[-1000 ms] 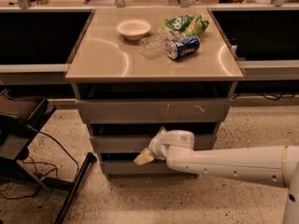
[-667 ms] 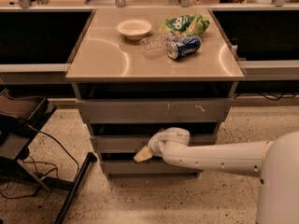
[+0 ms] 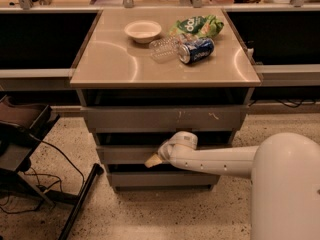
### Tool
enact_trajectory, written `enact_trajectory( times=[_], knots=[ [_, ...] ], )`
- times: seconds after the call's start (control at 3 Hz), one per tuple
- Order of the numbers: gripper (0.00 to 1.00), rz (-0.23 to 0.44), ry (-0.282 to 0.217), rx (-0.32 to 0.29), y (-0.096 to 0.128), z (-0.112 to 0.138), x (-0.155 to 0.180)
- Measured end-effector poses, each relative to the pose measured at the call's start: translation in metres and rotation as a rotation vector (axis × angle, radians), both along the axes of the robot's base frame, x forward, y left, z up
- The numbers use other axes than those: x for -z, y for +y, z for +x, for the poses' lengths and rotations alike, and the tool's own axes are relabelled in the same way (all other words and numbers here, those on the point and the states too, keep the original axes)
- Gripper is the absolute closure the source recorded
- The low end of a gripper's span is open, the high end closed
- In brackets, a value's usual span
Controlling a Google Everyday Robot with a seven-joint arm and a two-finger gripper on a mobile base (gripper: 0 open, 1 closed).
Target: Open middle drawer
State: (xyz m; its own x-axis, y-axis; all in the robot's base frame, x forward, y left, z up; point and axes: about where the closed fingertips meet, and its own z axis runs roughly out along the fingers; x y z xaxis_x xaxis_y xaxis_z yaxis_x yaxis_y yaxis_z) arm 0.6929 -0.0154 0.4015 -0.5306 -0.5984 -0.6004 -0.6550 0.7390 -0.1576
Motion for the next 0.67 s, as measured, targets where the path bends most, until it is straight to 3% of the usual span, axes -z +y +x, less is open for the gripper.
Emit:
enact_trajectory(
  times=[0.67],
  knots=[
    [0.43,0.0,0.0,0.0,0.0,0.0,0.0]
  ],
)
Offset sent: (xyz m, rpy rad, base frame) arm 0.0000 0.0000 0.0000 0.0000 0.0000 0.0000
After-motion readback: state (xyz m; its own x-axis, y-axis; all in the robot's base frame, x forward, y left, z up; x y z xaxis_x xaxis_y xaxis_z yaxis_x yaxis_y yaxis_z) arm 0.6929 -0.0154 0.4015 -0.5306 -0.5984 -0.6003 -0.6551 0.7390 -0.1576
